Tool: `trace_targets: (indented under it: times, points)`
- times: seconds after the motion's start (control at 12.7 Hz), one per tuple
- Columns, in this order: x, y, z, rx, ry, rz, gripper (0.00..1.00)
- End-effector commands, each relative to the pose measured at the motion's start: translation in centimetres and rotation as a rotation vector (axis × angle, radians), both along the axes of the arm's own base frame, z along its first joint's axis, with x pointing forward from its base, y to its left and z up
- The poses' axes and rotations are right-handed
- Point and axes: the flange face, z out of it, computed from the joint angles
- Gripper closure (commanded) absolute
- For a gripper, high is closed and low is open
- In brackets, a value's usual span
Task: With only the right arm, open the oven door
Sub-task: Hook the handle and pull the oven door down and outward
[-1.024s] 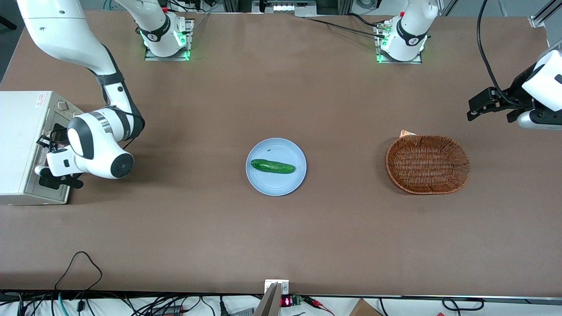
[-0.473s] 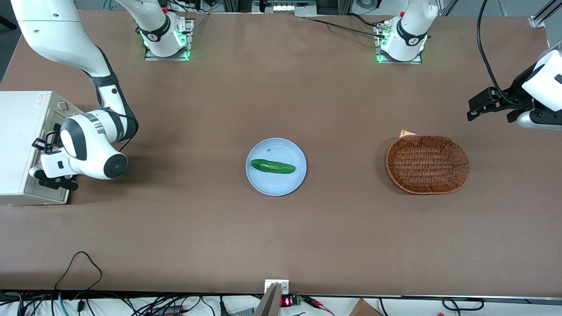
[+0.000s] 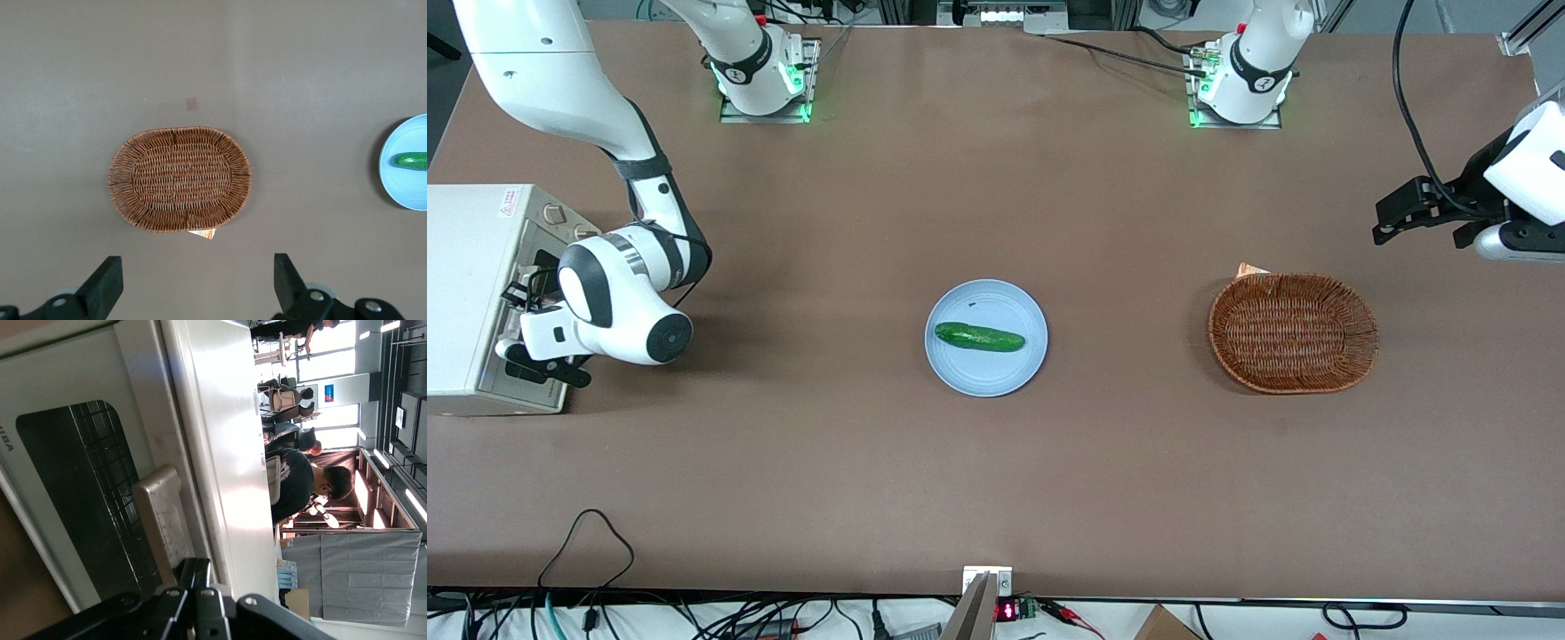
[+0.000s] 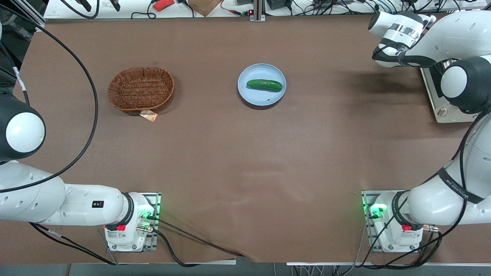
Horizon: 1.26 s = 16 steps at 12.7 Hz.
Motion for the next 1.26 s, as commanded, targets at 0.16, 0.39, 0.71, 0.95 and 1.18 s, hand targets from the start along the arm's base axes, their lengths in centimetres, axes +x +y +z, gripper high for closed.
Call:
trace_targets:
  times: [0.16,0.39,0.71,0.95,1.18]
  points:
    - [-0.5,1.5,-1.4,0.076,-0.015,-0.039,0.97]
    - [-0.6,2.6,-1.5,0.111,-0.015,-0.053,0.97]
    - [-0.5,4.2,-2.0,0.167,-0.033,-0.062,0.97]
    - [-0.4,4.9,-2.5,0.193,-0.039,-0.053,0.97]
    - [-0.2,6.1,-4.2,0.267,-0.056,-0.047,0.97]
